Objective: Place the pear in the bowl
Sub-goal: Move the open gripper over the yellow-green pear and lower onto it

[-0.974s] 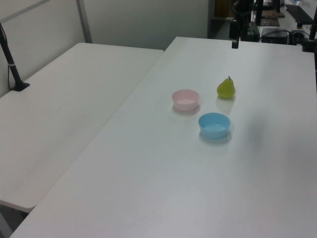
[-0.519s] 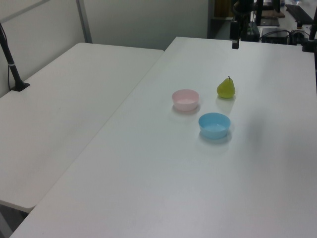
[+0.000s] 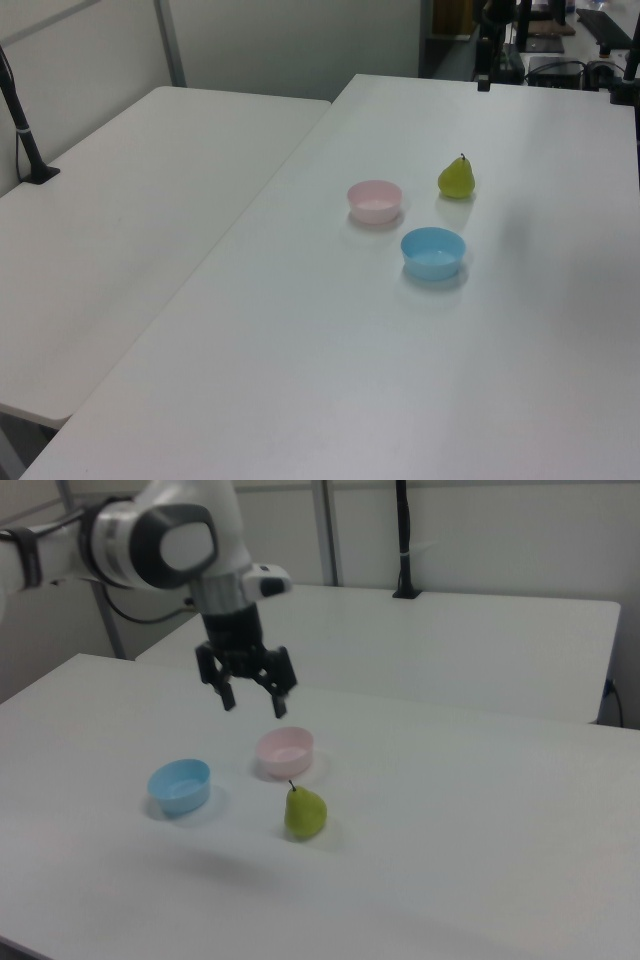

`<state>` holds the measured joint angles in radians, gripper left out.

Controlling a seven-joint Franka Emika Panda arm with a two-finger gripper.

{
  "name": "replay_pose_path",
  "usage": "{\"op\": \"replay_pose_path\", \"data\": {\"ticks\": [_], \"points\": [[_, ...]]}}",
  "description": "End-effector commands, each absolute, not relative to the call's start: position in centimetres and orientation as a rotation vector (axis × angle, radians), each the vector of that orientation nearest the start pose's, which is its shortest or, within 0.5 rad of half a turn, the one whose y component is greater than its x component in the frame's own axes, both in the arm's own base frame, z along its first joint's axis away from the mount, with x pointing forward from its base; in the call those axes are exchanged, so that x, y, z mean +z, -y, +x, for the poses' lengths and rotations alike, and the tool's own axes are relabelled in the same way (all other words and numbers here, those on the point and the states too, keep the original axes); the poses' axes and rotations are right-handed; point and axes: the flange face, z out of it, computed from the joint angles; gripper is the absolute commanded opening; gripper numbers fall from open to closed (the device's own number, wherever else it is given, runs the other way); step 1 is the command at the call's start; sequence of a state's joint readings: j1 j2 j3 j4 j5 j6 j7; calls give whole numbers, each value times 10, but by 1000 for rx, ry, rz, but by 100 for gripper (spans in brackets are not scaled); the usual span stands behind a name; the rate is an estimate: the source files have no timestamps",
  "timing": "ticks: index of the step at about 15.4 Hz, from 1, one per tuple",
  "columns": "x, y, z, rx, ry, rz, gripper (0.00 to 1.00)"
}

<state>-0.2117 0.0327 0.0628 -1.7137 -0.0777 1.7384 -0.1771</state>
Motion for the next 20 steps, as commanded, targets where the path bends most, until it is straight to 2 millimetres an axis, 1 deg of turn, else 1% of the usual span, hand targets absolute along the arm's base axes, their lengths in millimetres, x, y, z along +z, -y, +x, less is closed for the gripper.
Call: {"op": "replay_pose_path", "data": {"ticks": [1,3,5,7,10,11,14,15,16,18,19,20], "points": [[504,119,573,-5,100,-3197,100],[466,124,576,-14,113,-3197,100],[438,129,581,-15,117,-3203,100],[414,129,589,9,127,-3198,100],[380,120,600,26,160,-3193,100],[372,115,603,28,168,-3192,100],[353,109,609,35,195,-3199,100],[349,106,611,33,212,-3202,97],[344,104,612,34,220,-3204,92],[342,104,613,34,222,-3205,76],[342,105,613,35,225,-3207,64],[341,105,612,38,229,-3208,47]]}}
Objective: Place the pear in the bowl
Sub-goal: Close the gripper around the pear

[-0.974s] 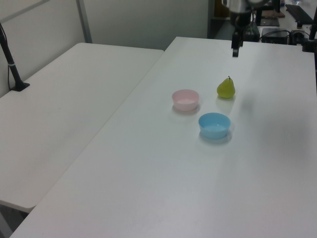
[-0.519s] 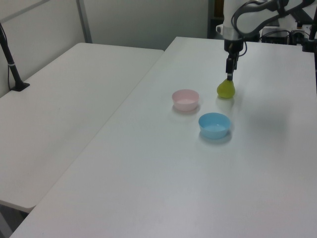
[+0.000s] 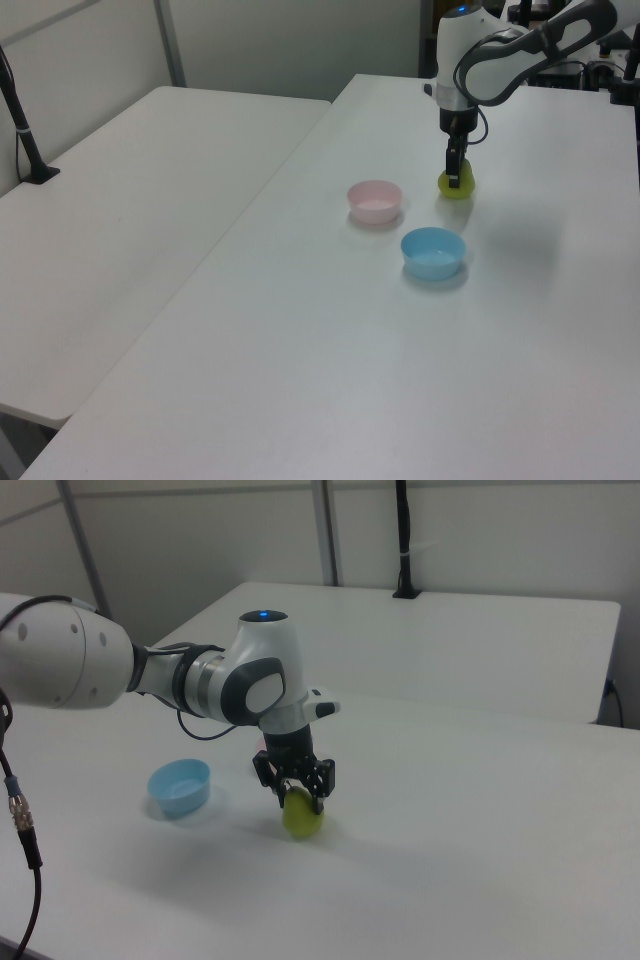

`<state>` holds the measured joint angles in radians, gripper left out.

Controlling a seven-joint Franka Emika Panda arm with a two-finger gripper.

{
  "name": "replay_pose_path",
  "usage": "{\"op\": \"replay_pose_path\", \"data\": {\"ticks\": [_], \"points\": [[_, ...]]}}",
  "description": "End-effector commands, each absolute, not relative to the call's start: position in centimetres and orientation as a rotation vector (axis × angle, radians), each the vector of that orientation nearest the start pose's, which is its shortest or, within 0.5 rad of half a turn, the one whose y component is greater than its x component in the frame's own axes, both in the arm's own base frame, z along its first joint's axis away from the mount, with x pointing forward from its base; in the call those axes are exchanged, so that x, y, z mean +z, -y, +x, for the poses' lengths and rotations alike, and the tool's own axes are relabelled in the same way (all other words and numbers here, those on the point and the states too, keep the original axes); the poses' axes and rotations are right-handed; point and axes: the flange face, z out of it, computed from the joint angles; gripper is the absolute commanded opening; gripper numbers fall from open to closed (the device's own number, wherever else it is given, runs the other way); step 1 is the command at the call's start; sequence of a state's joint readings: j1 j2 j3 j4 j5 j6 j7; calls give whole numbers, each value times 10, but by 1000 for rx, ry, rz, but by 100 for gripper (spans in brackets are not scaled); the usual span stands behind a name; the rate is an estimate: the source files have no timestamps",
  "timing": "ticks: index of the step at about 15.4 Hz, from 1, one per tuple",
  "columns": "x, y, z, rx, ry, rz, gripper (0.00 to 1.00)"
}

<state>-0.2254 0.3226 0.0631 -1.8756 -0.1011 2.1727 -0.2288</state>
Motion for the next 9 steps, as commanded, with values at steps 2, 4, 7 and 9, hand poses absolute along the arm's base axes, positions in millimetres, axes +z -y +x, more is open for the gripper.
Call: {"op": "replay_pose_path", "data": {"ticks": [2,4,7,9], "points": [[349,106,611,34,223,-3210,35],[362,110,607,42,209,-3213,32],[390,113,602,93,189,-3214,31],[411,116,606,99,172,-3216,31]]}}
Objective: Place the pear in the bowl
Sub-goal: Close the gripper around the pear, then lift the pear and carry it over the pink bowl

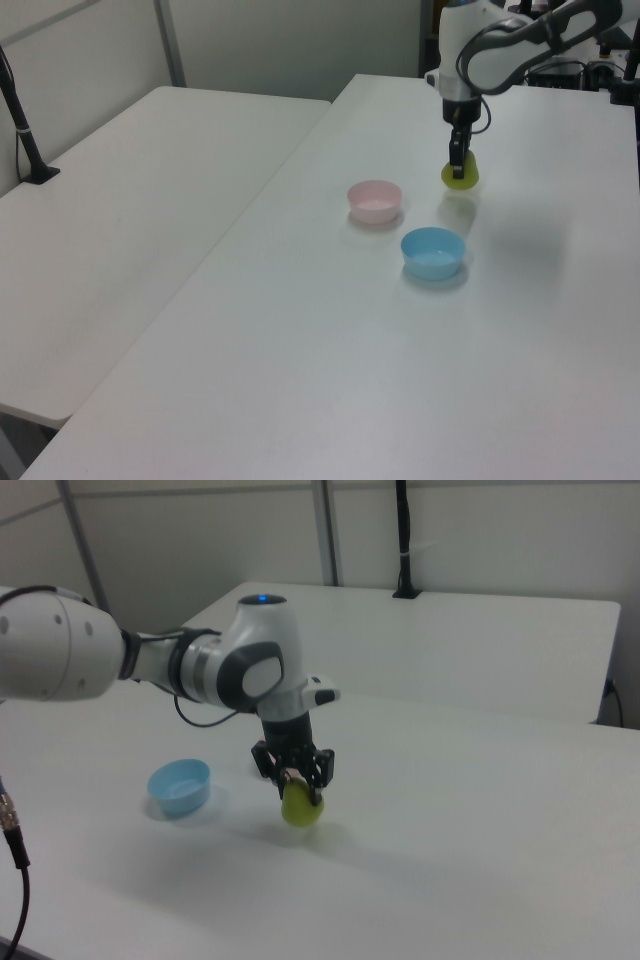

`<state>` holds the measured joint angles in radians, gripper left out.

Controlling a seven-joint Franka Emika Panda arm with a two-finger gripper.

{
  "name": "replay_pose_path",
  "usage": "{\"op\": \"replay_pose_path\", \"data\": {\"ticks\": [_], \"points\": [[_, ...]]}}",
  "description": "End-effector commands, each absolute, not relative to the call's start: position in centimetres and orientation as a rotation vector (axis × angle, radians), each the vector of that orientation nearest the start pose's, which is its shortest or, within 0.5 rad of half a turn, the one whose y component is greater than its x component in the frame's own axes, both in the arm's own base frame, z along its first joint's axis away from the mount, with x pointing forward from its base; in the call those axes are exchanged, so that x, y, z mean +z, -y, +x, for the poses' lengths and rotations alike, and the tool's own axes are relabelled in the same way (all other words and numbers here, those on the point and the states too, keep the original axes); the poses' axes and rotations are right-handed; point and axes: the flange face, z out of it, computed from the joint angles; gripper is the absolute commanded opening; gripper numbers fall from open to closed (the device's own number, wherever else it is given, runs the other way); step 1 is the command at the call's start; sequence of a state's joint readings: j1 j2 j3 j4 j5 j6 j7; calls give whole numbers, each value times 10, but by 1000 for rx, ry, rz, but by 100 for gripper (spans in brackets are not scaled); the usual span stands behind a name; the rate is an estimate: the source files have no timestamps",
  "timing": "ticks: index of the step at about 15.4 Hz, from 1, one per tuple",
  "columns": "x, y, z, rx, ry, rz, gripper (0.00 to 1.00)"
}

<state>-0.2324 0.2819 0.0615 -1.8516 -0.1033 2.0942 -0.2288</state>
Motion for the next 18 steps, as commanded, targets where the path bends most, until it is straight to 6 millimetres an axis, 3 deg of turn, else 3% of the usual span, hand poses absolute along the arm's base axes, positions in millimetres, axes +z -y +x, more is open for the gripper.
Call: {"op": "replay_pose_path", "data": {"ticks": [1,6,8,12,15,18], "points": [[423,117,608,104,157,-3218,31],[480,110,628,5,-49,-3227,32],[488,89,637,-39,-77,-3226,33],[472,43,669,-84,-141,-3215,33],[457,8,696,-228,-201,-3184,33],[433,-7,710,-317,-220,-3157,33]]}}
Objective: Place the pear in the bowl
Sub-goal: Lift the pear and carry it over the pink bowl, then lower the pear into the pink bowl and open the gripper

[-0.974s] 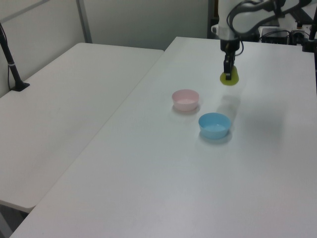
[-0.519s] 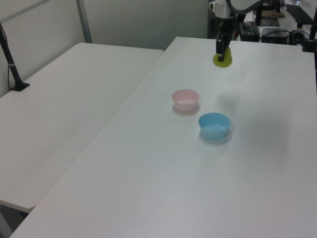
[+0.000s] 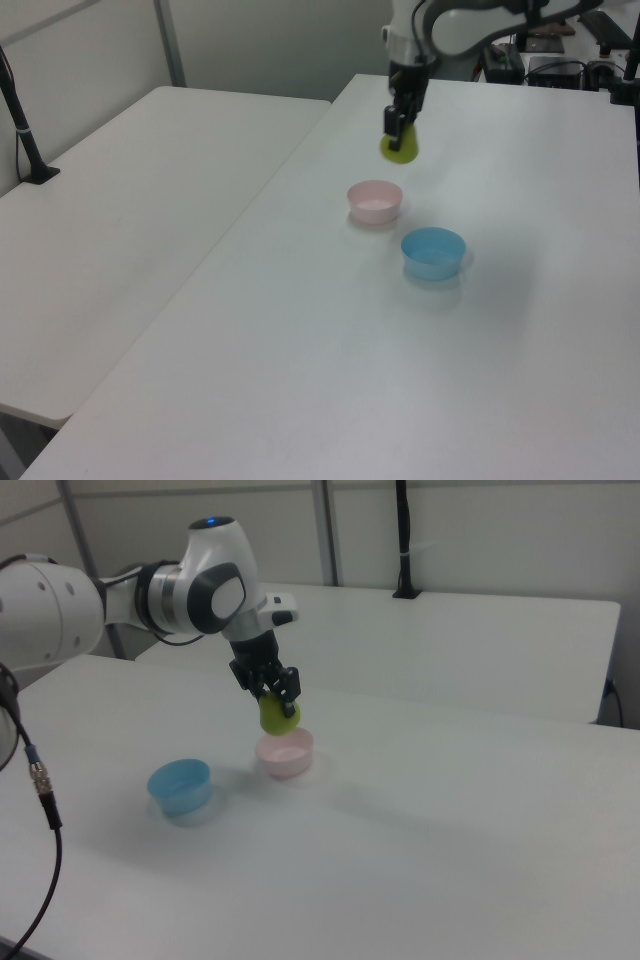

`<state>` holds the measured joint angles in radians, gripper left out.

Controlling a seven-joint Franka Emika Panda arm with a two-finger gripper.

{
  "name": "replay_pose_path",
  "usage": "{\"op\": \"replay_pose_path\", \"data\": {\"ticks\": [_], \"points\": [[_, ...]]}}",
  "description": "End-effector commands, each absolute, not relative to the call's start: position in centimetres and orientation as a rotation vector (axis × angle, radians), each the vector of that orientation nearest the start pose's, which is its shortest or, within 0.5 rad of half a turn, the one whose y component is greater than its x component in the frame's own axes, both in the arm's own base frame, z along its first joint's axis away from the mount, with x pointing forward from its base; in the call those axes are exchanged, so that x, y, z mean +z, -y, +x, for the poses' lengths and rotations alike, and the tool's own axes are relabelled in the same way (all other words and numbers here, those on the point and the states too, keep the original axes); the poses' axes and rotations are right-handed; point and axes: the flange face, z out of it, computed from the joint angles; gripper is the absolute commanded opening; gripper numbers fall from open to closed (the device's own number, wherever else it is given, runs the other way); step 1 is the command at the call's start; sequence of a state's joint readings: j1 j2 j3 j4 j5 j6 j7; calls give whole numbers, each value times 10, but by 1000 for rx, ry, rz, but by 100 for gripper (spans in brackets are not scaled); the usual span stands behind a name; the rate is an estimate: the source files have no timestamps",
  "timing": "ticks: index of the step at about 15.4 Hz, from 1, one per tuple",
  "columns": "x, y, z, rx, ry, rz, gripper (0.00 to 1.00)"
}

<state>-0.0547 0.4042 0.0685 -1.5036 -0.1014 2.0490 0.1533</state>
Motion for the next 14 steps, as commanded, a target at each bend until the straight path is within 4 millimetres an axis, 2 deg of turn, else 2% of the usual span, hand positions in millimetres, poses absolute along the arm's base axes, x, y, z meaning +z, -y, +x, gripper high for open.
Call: {"op": "replay_pose_path", "data": {"ticks": [1,8,12,13,14], "points": [[424,-11,713,-325,-209,-3157,33],[385,-14,723,-322,-188,-3155,35],[375,-23,726,-363,-157,-3150,36],[373,-23,726,-359,-148,-3152,40],[363,-23,722,-328,-142,-3158,44]]}}
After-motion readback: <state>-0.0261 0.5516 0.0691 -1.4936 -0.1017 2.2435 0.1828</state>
